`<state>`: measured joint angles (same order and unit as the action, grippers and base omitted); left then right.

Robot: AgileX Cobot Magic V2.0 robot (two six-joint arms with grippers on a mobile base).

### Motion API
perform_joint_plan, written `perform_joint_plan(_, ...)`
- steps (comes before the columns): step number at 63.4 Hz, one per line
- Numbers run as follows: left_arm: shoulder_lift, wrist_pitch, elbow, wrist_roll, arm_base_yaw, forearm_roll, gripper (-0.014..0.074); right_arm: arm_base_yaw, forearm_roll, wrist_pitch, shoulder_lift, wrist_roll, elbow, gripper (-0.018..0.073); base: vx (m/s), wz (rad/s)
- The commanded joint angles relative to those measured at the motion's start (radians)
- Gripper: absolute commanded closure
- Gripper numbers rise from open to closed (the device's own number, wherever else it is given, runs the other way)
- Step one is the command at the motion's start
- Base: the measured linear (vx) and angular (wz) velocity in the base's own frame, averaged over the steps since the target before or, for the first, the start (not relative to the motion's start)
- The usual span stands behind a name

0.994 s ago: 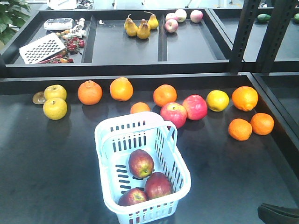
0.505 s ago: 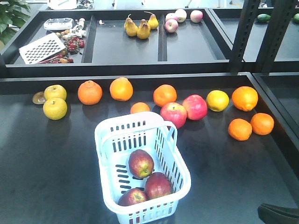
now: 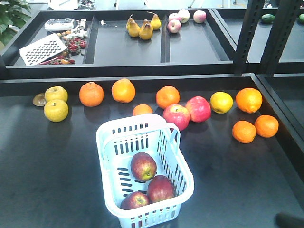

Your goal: Pick three apples into basket with both arms

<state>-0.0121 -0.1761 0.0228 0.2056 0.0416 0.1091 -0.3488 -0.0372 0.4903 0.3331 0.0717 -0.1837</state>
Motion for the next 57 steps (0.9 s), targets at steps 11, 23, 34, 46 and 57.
perform_joint_plan(11,-0.016,0.068,0.008,0.009,0.000,0.002,0.0603,0.250,-0.001,-0.169,-0.136,0.008,0.055,0.0564,0.00,0.00)
perform_joint_plan(23,-0.016,0.068,0.008,0.009,0.000,0.002,0.0603,0.305,0.000,-0.458,-0.266,0.010,0.230,0.0564,0.00,0.00)
perform_joint_plan(34,-0.016,0.068,0.008,0.009,0.000,0.002,0.0603,0.309,-0.019,-0.464,-0.361,0.005,0.227,0.0564,0.00,0.00)
perform_joint_plan(46,-0.016,0.068,0.008,0.009,0.000,0.002,0.0603,0.309,-0.019,-0.452,-0.358,0.005,0.227,0.0564,0.00,0.00)
perform_joint_plan(57,-0.016,0.068,0.008,0.009,0.000,0.002,0.0603,0.309,-0.019,-0.452,-0.358,0.005,0.227,0.0564,0.00,0.00)
